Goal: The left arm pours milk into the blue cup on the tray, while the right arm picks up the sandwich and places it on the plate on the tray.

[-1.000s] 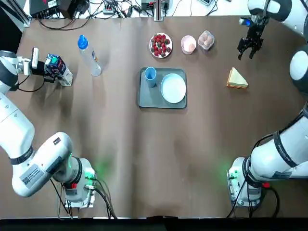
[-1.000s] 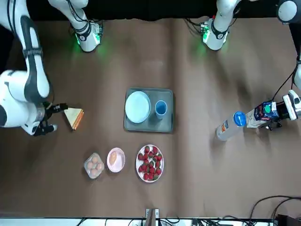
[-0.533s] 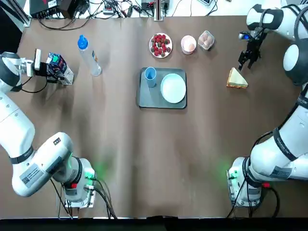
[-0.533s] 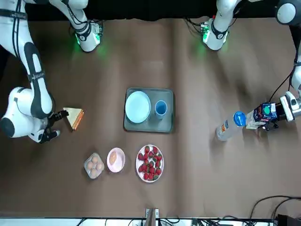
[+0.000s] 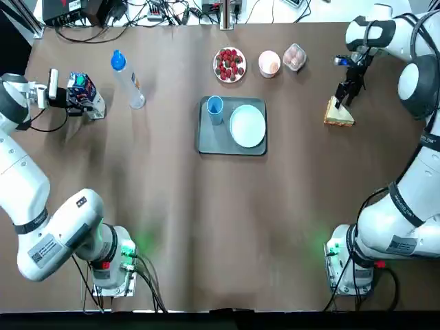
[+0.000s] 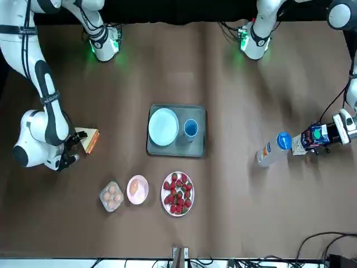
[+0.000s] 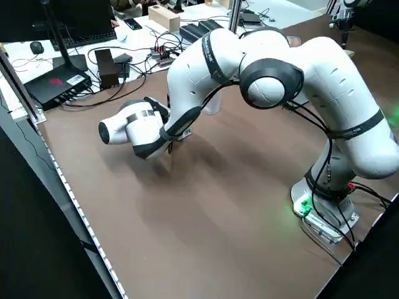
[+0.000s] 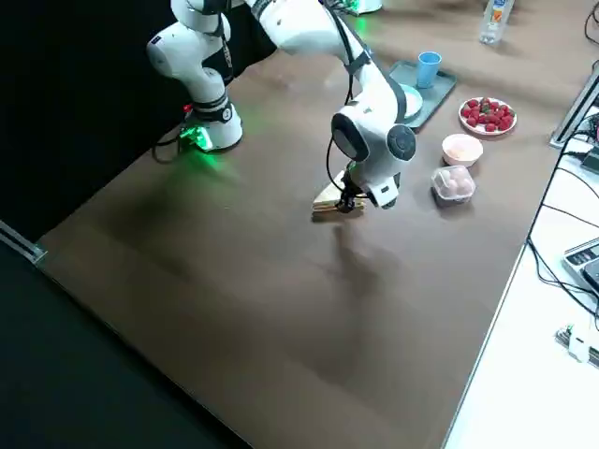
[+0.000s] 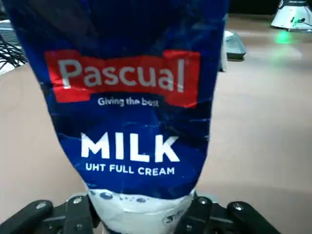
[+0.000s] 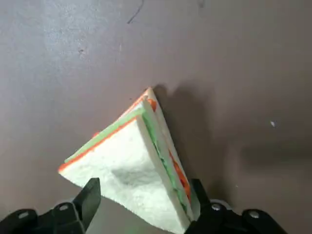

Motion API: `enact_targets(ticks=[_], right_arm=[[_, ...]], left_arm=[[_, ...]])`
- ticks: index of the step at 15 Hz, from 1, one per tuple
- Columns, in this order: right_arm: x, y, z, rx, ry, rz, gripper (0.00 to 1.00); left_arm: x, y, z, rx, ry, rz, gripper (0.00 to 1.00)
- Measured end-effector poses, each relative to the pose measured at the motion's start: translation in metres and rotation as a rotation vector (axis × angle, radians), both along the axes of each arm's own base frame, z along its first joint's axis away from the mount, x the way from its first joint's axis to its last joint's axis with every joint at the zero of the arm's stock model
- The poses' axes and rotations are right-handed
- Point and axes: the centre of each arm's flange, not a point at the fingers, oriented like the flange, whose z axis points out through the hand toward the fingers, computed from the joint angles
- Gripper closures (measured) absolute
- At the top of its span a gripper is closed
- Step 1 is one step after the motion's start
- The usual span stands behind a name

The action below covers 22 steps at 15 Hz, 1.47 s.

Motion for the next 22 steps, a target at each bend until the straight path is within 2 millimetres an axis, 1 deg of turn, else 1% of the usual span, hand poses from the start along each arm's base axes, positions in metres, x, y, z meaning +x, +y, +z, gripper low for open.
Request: enact_targets(ticks=[2,4,5,7,10,11,12,14,15,17,19,20,21,22], right_arm=[[-0.002,0.003,-0.009,0.003,0.015,0.005,0.2],[-0.003,0.003,-0.017,0.005,0.027,0.005,0.22],[-0.003,0.004,-0.018,0.007,0.028,0.004,0.3],[-0.002,0.004,-0.016,0.009,0.026,0.002,0.48],[0.0,0.003,-0.014,0.009,0.027,0.002,0.7],[0.0,0.002,-0.013,0.01,0.027,0.002,0.77],[0.0,0.003,-0.012,0.01,0.029,0.003,0.82],[0.002,0.006,-0.011,0.015,0.027,0.01,0.84],[0.003,0.012,-0.01,0.022,0.023,0.018,0.86],[0.008,0.031,-0.002,0.062,0.019,0.02,0.87],[0.013,0.053,0.022,0.125,0.037,0.015,0.87],[0.015,0.066,0.038,0.155,0.047,0.016,0.87],[0.016,0.079,0.055,0.175,0.055,0.015,0.87],[0.016,0.095,0.071,0.181,0.063,0.008,0.87]], left_arm=[[0.005,0.005,0.018,0.017,0.0,0.014,0.4],[0.013,0.012,0.05,0.045,-0.005,0.034,0.41],[0.016,0.014,0.072,0.059,-0.013,0.038,0.41],[0.018,0.014,0.119,0.08,-0.024,0.017,0.41],[0.015,0.011,0.202,0.168,-0.01,-0.01,0.41],[0.014,0.003,0.231,0.209,-0.003,-0.024,0.41],[0.016,-0.008,0.258,0.251,0.008,-0.037,0.41],[0.02,-0.041,0.305,0.324,0.032,-0.06,0.41],[0.021,-0.063,0.325,0.359,0.047,-0.074,0.42],[0.023,-0.111,0.36,0.435,0.086,-0.102,0.42],[0.023,-0.166,0.39,0.524,0.138,-0.11,0.42],[0.023,-0.194,0.399,0.569,0.158,-0.112,0.42],[0.024,-0.223,0.404,0.613,0.171,-0.112,0.42],[0.024,-0.252,0.404,0.657,0.188,-0.11,0.42]])
